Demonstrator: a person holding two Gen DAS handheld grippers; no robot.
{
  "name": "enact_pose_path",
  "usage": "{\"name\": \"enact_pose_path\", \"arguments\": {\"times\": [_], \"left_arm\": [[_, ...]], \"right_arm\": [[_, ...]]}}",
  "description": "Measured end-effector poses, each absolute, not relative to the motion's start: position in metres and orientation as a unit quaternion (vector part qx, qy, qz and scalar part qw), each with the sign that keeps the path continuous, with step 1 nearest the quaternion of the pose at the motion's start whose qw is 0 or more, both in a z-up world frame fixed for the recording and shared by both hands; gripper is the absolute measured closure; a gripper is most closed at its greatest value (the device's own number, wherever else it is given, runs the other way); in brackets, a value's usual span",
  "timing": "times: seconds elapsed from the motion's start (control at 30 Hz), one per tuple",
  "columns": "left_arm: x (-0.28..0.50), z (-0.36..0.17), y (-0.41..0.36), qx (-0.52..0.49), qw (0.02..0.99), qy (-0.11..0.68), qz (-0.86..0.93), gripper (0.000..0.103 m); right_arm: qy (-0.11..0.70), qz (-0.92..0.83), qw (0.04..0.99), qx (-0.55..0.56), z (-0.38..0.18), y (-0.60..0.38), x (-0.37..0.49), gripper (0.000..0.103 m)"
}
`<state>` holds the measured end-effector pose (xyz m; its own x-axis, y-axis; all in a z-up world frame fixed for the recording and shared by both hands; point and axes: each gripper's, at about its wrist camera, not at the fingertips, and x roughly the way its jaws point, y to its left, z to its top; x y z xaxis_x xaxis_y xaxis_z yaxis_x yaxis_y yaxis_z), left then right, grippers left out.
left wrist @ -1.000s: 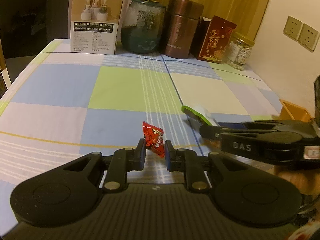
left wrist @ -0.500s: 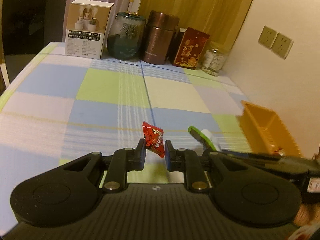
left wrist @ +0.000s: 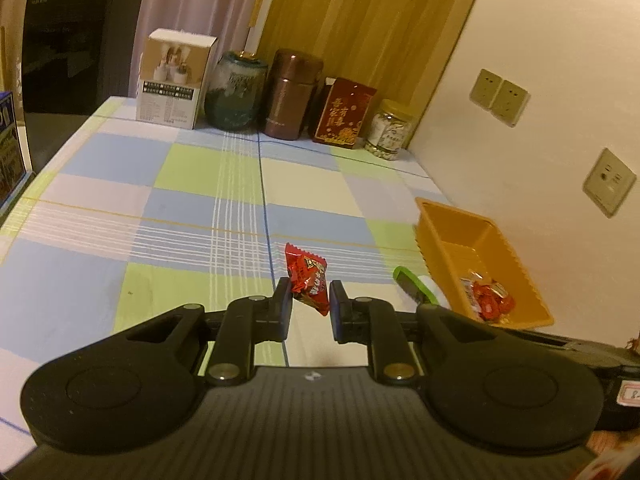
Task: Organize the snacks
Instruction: 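Carry the red candy and white packet over the orange tray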
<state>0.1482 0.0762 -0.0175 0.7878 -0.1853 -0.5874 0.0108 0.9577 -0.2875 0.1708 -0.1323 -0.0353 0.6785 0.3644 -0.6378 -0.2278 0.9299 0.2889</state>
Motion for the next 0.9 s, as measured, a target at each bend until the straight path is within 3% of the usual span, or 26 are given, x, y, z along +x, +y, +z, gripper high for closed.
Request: {"name": "enact_pose_path", "arguments": {"times": [0.4,0.9], "left_arm": [[0.106,0.005,0.051,-0.108,0.942,0.311,-0.059,0.086],[0.109,0.01,0.012,-0.099,0.939,0.313,-0.104,0.086]], "right_arm": [[0.341,0.163,0.922,0.086,-0.01,-0.147,0.125,0.073],[0.335,0.109,0.931,0.097,-0.005,-0.193,0.111,0.073]]}}
